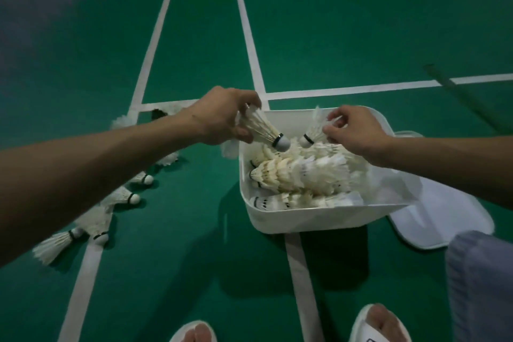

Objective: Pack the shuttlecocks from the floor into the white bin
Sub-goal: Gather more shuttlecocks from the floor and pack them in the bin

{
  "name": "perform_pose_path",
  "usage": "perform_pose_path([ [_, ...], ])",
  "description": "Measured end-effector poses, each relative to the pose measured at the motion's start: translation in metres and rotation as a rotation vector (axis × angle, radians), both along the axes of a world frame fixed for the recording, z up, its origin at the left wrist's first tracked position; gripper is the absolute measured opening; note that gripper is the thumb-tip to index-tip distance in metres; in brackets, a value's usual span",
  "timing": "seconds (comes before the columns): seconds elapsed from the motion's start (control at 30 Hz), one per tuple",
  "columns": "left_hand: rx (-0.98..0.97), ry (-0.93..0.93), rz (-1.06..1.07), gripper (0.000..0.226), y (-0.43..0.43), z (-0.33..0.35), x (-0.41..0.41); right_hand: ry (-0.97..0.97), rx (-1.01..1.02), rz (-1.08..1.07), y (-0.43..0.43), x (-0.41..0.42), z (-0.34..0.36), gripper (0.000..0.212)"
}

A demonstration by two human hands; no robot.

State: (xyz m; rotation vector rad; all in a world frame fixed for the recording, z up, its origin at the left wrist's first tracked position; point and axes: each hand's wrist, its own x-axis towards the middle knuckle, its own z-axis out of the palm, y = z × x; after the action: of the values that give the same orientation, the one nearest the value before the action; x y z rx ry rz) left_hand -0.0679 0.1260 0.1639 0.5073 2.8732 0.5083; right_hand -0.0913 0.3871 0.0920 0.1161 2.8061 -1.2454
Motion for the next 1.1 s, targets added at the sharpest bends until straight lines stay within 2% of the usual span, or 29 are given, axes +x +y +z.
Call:
perform_pose_path([
  [0.07, -0.036, -0.008, -0.072, 0.058, 0.025, -0.011, -0.002, -0.018, -0.057, -0.113, 0.021, 0.001, -0.010, 0.004],
  [0.27, -0.113, -0.110, -0.223, 0.056, 0.077, -0.045, -0.001, -0.076, -0.080, -0.303, 0.062, 0.017, -0.029, 0.004],
  [0.37, -0.107, -0.177, -0.253, 0.056, 0.096, -0.060, -0.002, -0.079, -0.028, -0.335, 0.071, 0.026, -0.036, 0.006],
  [0.47, -0.108, -0.185, -0.259, 0.056, 0.109, -0.069, -0.005, -0.091, 0.023, -0.353, 0.072, 0.033, -0.041, 0.017],
  [0.67, -0.126, -0.219, -0.227, 0.058, 0.111, -0.080, -0.012, -0.102, 0.039, -0.393, 0.073, 0.038, -0.053, 0.023],
  [0.97, -0.133, -0.242, -0.213, 0.058, 0.113, -0.086, -0.015, -0.152, -0.046, -0.463, 0.074, 0.030, -0.065, 0.014],
  [1.1, -0.114, -0.259, -0.204, 0.059, 0.113, -0.087, -0.016, -0.228, -0.136, -0.421, 0.073, 0.028, -0.068, 0.028],
])
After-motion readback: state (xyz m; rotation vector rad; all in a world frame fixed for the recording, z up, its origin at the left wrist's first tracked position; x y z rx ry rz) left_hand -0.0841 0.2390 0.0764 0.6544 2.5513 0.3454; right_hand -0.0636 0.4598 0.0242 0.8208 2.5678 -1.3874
